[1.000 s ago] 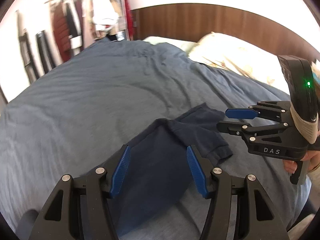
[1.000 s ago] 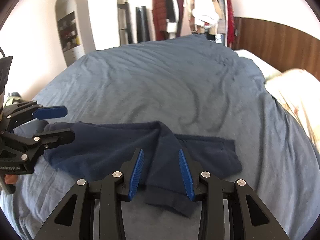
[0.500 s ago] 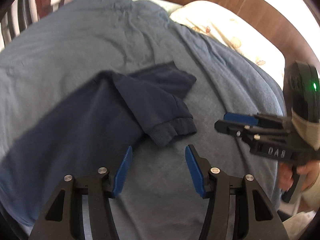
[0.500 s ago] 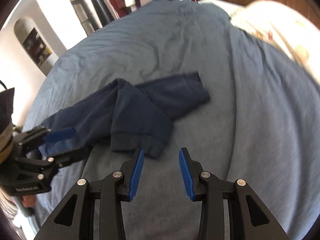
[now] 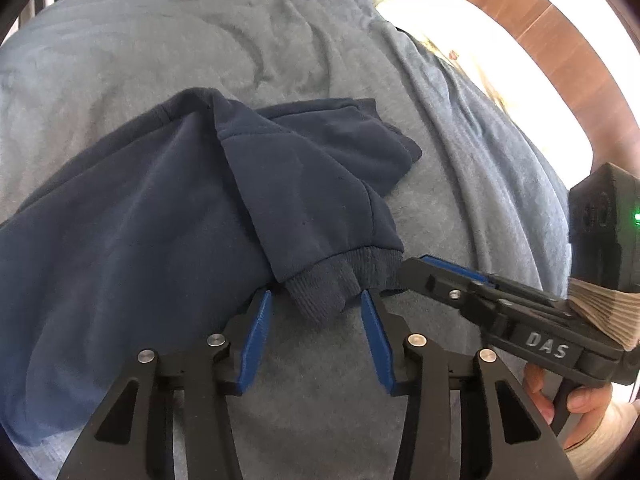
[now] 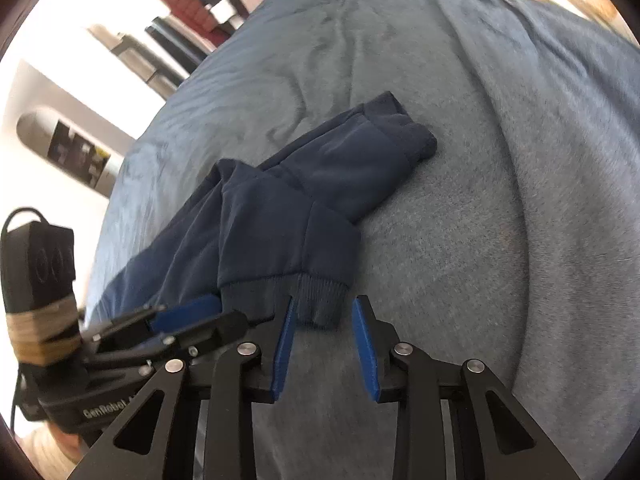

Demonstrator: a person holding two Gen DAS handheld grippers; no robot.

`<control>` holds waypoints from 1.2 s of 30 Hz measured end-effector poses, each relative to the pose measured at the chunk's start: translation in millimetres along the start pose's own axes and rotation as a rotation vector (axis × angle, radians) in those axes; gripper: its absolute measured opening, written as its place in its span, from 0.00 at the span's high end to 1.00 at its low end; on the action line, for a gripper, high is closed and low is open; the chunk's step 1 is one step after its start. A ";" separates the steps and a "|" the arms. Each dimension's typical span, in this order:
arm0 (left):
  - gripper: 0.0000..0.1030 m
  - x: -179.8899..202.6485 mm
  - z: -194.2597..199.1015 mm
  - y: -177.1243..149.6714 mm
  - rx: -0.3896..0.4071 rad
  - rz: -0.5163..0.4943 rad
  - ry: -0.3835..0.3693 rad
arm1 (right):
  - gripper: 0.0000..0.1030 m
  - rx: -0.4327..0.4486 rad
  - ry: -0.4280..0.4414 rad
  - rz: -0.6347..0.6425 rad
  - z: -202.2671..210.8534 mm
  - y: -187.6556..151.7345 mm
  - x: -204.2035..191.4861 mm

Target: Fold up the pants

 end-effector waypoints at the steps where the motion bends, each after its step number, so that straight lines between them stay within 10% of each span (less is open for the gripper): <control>1: 0.65 -0.3 -3.1 1.4 -0.012 -0.006 -0.003 | 0.72 -0.010 -0.001 -0.016 -4.9 0.2 1.0; 8: 0.92 3.6 -10.7 6.8 -0.049 -0.037 -0.019 | 0.87 -0.098 0.009 -0.091 -33.8 -4.4 5.4; 19: 0.92 51.0 21.5 93.7 0.044 -0.272 -0.005 | 0.92 0.045 0.050 -0.200 27.6 49.8 1.7; 30: 0.91 72.9 -27.9 167.5 0.004 -0.469 0.006 | 0.92 0.150 -0.003 -0.297 24.0 114.0 36.4; 36: 0.70 69.2 -39.2 188.7 -0.003 -0.513 -0.014 | 0.89 0.152 -0.103 -0.344 16.1 117.2 65.5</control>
Point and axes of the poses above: each gripper's, at about its wrist camera, not at the fingertips, and z roughly against the way its jaws point, x to its right, y to its top, the point moved 8 cm from there along -z, roughly the way its jaws point, and after that the axes turned 1 degree about y, right-handed, at the moved point
